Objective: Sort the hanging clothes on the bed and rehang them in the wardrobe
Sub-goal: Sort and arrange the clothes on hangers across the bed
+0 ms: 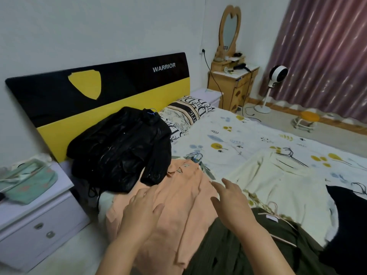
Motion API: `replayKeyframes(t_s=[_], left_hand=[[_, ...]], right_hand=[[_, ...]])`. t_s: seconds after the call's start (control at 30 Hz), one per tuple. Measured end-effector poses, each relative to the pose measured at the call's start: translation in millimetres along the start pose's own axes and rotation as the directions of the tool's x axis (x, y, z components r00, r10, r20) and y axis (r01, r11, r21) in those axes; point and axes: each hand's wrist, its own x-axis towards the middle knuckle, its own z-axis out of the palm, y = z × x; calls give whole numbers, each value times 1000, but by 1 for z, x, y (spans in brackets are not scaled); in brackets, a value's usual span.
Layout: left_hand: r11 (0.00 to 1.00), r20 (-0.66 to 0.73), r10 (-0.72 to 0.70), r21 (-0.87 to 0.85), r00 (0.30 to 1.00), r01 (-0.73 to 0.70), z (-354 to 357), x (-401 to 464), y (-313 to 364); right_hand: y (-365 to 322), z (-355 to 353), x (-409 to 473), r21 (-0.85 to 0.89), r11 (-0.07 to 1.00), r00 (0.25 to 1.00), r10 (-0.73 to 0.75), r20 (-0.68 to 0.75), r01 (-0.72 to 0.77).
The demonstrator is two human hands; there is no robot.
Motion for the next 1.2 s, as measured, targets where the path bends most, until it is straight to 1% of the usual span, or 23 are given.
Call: replayKeyframes(t_s=[0.3, 0.5, 0.6, 0.67, 0.8, 0.93, 1.07, 1.2], left_hand=[[998, -23, -14, -65, 1000, 13, -1, 128, -12], [999, 73, -20, -35, 997, 23, 14, 198, -23], [999, 107, 28, -25, 994, -26, 23, 243, -28], [998, 155, 68, -13, 986, -67, 31, 274, -33], [987, 281, 142, 37, 949, -158, 53, 342, -46], [966, 406, 206, 61, 890, -252, 86, 407, -58], [942, 511, 240, 84, 825, -326, 129, 462, -67], [914, 555, 272, 106, 786, -391, 177, 507, -77]], right_hand=[[8, 14, 127, 62, 997, 998, 54, 21, -55], [20, 28, 185, 32, 990, 988, 137, 71, -139], [21, 41, 219, 21, 979, 976, 202, 84, -204], [18, 53, 240, 9, 966, 962, 257, 96, -259], [10, 89, 285, -4, 926, 915, 372, 154, -376], [10, 135, 335, 16, 881, 863, 461, 206, -474], [23, 186, 372, 33, 852, 831, 501, 243, -523], [46, 231, 405, 36, 820, 802, 548, 238, -571]])
